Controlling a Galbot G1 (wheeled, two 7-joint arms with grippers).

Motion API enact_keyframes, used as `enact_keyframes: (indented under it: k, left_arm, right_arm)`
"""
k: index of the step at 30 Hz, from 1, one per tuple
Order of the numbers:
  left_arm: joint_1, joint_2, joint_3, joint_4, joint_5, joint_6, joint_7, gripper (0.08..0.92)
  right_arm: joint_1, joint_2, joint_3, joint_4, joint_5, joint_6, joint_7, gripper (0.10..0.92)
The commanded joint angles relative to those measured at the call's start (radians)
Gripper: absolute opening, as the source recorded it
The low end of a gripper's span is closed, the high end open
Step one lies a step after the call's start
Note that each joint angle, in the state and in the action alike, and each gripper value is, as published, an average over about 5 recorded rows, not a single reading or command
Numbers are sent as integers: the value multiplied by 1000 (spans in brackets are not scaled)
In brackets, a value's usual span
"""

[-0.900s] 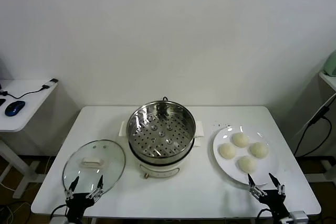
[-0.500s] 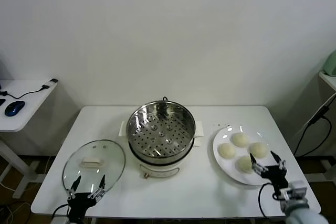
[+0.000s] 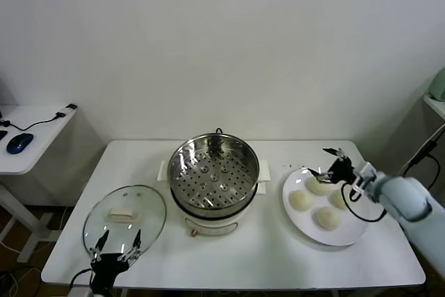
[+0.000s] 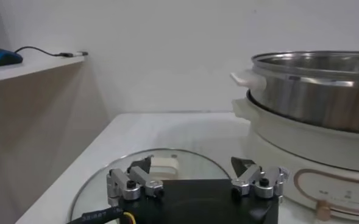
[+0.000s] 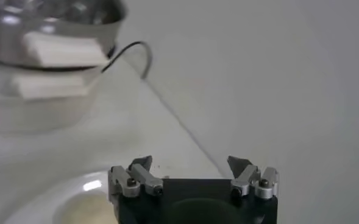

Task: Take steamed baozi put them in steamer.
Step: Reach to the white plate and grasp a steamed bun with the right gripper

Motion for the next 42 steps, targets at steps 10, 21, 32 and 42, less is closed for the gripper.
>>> enact_keyframes:
  k: [10,21,32,42]
  left_arm:
    - [-20,2,4,31,9,-6,4,823]
    - [-33,2,9,53,14,-15,5,823]
    - [-40,-1,12,71,26,-23,7,823]
    - [-41,-2,12,81,40,-28,6,823]
  right_arm:
    - [794,182,-960,-471,-15,100,-429,823]
    - [659,347,-890,-619,-33,35,-371,823]
    - [560,404,-805,-704,-56,22,-353,822]
    - [529,428,-768,-743,-100,14,-342,805]
